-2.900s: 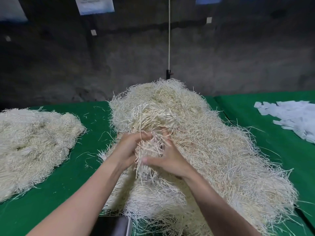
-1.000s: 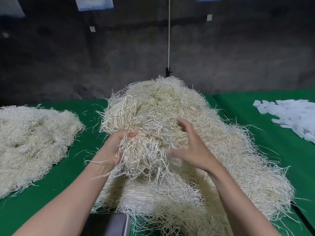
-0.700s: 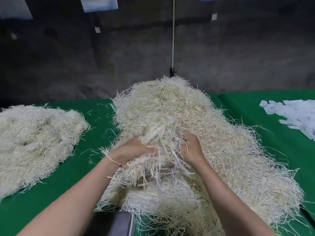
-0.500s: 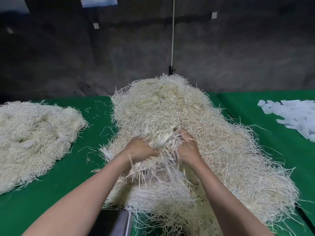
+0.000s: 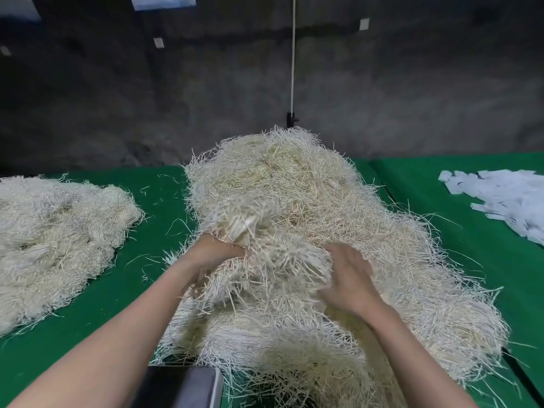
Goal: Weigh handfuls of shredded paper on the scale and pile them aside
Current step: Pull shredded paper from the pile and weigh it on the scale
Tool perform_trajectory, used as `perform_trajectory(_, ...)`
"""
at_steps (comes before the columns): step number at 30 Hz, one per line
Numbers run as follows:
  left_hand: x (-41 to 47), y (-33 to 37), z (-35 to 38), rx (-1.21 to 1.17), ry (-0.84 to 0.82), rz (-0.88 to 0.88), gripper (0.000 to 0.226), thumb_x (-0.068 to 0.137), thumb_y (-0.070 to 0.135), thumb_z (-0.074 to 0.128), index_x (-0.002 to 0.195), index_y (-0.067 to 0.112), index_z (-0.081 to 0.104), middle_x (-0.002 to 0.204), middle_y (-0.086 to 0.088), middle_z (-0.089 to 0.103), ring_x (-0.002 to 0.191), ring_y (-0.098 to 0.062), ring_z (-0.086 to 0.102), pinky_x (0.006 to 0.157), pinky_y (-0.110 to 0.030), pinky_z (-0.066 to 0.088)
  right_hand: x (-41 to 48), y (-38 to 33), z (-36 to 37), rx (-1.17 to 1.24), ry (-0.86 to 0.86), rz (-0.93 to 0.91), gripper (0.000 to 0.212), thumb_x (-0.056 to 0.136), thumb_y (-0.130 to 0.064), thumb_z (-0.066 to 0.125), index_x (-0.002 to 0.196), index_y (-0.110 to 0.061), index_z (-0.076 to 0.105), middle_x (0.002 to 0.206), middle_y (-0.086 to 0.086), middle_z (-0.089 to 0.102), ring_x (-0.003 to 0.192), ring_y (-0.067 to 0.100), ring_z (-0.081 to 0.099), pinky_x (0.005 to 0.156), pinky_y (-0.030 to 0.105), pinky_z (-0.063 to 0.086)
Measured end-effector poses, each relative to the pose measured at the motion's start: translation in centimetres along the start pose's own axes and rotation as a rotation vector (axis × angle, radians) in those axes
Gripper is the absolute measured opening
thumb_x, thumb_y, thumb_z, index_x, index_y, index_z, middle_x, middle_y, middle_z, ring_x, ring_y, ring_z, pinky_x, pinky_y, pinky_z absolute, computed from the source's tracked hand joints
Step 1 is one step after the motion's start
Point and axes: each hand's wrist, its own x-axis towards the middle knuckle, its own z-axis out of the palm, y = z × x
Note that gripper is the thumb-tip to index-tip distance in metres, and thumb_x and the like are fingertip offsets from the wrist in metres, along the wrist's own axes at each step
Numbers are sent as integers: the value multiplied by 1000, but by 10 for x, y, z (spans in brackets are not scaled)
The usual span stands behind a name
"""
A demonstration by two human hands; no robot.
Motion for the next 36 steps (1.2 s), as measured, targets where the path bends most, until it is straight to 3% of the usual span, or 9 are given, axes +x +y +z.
perform_trajectory(5,-14,18,7,-150,-178,98,23,76,34,70,96,30,60,131,14,49,134,-23,38,110,-37,27,0,-61,-5,381,82,-241,60,75,-23,65,123,-40,35,133,-15,36,112,-1,41,101,25,39)
perform_trajectory(8,-17,24,11,45,-258,142,28,82,33,66,106,32,53,141,7,44,135,-21,37,109,-34,29,4,-79,3,567,-36,-159,63,78,-8,67,129,-35,42,135,-3,45,120,13,50,95,36,50)
perform_trajectory(11,-14,24,-5,-83,-244,155,41,82,32,66,120,32,50,145,10,36,141,-19,26,114,-39,20,6,-65,2,468,-38,-159,48,81,-7,63,122,-30,53,100,-11,55,81,-4,60,70,22,56)
perform_trajectory(15,-16,20,-18,-290,-142,141,52,71,37,70,119,23,56,151,-4,33,139,-23,26,113,-42,16,5,-38,7,159,143,-191,25,83,-18,65,108,-21,65,110,4,63,103,24,58,90,34,46)
perform_trajectory(18,-20,18,-23,-403,-103,109,41,77,27,70,116,26,55,150,-4,33,139,-26,26,113,-46,17,1,-20,14,-86,148,-76,30,88,-24,58,118,-27,60,121,-4,59,113,17,52,105,39,39)
perform_trajectory(23,-18,14,-57,-489,50,11,75,61,25,73,130,14,47,151,-12,30,137,-36,27,110,-54,21,-12,30,7,-360,-5,105,35,87,-19,54,121,-29,53,121,-7,57,114,14,48,104,30,33)
perform_trajectory(30,-25,32,-25,-401,-63,20,84,53,27,72,133,13,49,155,-5,25,142,-28,17,111,-56,9,8,-33,-23,258,216,-52,40,79,-15,65,110,-32,48,130,-12,43,128,11,36,113,38,24)
perform_trajectory(34,-34,49,-15,-434,-81,75,45,55,23,69,98,16,62,151,-7,31,138,-28,26,110,-54,14,24,-72,-13,648,-157,-138,114,63,-31,81,143,-49,2,152,-12,20,135,9,19,112,40,12)
perform_trajectory(36,-37,54,-10,-502,-70,134,27,60,18,66,86,16,62,142,-7,43,122,-26,41,103,-44,27,25,-83,15,517,-297,-136,102,74,-20,76,147,-37,8,131,-5,49,127,20,43,113,50,24)
